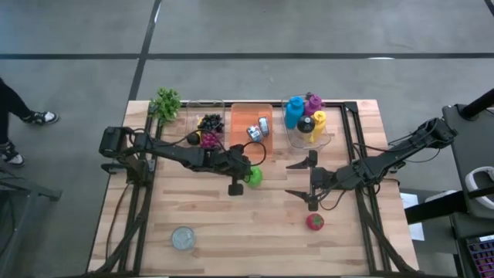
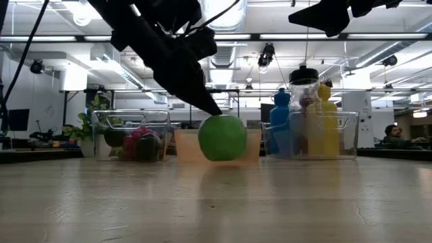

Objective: Pick & Place Food Item
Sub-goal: Put the green apple into the left transparent bin, then put the yellow and blue tuna can into the orange bin

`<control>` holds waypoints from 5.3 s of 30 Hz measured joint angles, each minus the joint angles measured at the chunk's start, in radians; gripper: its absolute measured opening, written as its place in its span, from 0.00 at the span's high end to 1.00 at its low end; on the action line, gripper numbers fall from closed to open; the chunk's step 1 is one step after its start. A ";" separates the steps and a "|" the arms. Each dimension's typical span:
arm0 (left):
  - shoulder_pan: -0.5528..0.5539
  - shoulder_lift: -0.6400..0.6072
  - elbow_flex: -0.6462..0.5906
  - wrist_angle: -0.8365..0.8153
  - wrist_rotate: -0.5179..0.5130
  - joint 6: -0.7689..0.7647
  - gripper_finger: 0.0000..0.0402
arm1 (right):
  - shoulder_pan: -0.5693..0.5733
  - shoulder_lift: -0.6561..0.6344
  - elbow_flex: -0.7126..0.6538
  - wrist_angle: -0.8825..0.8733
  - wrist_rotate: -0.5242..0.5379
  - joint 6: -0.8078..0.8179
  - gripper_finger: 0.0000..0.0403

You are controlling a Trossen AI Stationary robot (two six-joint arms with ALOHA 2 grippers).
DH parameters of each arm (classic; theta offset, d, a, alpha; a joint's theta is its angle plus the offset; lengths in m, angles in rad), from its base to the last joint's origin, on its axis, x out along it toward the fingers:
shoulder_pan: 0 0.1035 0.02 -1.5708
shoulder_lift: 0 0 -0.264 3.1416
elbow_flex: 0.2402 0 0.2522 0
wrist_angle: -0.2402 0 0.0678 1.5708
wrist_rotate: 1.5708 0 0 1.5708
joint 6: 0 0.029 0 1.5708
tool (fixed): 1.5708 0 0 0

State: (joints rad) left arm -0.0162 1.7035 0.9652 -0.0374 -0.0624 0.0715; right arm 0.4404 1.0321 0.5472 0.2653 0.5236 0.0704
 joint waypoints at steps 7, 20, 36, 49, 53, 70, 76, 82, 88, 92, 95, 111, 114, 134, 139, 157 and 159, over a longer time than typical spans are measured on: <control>0.000 -0.031 0.061 -0.100 0.000 0.000 1.00 | 0.000 0.000 0.000 0.000 0.000 -0.001 0.09; 0.024 -0.289 0.096 -0.355 -0.127 -0.111 1.00 | 0.000 0.000 0.000 0.000 0.000 -0.002 0.09; 0.269 -0.453 0.094 -0.589 -0.365 -0.421 1.00 | 0.000 0.000 0.000 0.001 0.000 -0.002 0.09; 0.530 -0.449 0.015 -0.584 -0.432 -0.473 1.00 | 0.000 0.000 0.000 0.001 0.000 -0.003 0.09; 0.556 -0.449 -0.022 -0.565 -0.447 -0.492 1.00 | 0.000 0.000 0.000 0.001 0.000 -0.003 0.09; 0.575 -0.449 -0.122 -0.457 -0.454 -0.489 0.98 | 0.000 0.000 0.000 0.001 0.000 -0.003 0.09; 0.575 -0.449 -0.122 -0.456 -0.455 -0.499 0.87 | 0.000 0.000 0.000 0.001 0.000 -0.002 0.09; 0.575 -0.449 -0.122 -0.457 -0.455 -0.498 0.76 | 0.000 0.000 0.000 0.001 0.000 -0.003 0.09; 0.575 -0.449 -0.121 -0.456 -0.455 -0.498 0.70 | 0.000 0.000 0.000 0.001 0.000 -0.003 0.09; 0.574 -0.451 -0.118 -0.456 -0.453 -0.496 0.69 | 0.000 0.000 0.000 0.000 0.000 -0.003 0.09; 0.574 -0.452 -0.110 -0.456 -0.417 -0.496 0.69 | 0.000 0.000 0.000 0.001 0.000 -0.003 0.09; 0.295 -0.604 -0.072 -0.502 -0.110 -0.558 0.71 | 0.000 0.000 0.000 0.000 0.000 -0.003 0.09; 0.147 -0.610 -0.072 -0.506 -0.142 -0.595 0.71 | 0.000 0.000 0.000 0.000 0.000 -0.003 0.09; -0.680 -0.484 -0.073 -0.537 -0.252 -1.073 0.87 | 0.000 0.000 0.000 0.000 0.000 -0.003 0.09; -0.713 -0.402 -0.073 -0.525 -0.086 -1.167 0.94 | 0.000 0.000 0.000 0.000 0.000 -0.008 0.09; -0.738 -0.134 -0.073 -0.527 0.318 -1.355 0.99 | 0.000 0.000 0.000 0.004 0.000 -0.023 0.09; -0.738 -0.124 -0.073 -0.541 0.318 -1.355 0.99 | 0.000 0.000 0.000 0.005 0.000 -0.023 0.09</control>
State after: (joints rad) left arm -0.7540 1.5790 0.8917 -0.5781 0.2555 -1.2835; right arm 0.4404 1.0321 0.5472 0.2702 0.5236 0.0479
